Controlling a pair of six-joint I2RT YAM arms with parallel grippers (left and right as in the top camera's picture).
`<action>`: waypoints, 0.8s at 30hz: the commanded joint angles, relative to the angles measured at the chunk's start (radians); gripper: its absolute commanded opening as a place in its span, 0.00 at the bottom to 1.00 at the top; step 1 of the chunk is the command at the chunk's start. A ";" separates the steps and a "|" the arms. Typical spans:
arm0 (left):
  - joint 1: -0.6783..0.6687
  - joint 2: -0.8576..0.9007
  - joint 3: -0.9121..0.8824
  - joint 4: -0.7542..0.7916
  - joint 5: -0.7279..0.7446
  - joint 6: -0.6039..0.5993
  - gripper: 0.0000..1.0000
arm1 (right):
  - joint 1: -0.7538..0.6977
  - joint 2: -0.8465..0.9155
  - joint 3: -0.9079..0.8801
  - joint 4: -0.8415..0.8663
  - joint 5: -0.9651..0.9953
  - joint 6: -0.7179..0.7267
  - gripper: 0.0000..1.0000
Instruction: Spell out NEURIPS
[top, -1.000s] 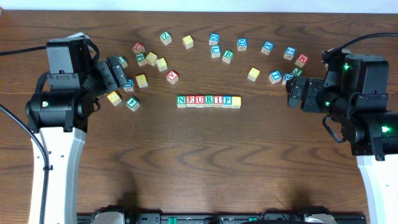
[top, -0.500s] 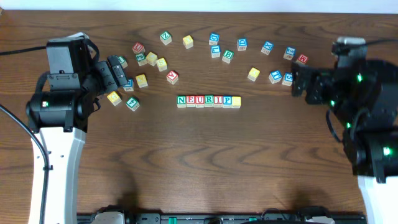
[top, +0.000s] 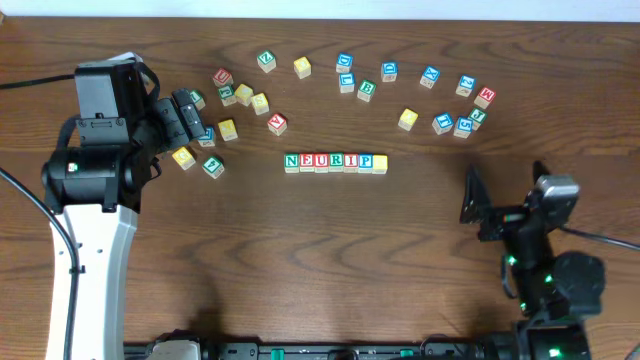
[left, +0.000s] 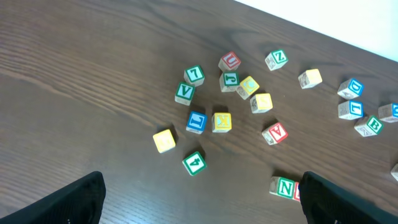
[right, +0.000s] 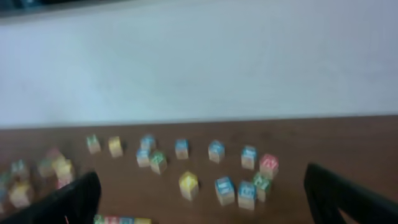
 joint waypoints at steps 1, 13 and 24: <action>0.003 0.000 0.007 -0.002 -0.009 0.006 0.98 | -0.006 -0.095 -0.136 0.059 -0.021 -0.009 0.99; 0.003 0.000 0.007 -0.002 -0.009 0.006 0.98 | 0.003 -0.369 -0.377 0.095 -0.021 -0.009 0.99; 0.003 0.000 0.007 -0.002 -0.009 0.006 0.98 | 0.003 -0.394 -0.397 -0.030 0.006 -0.010 0.99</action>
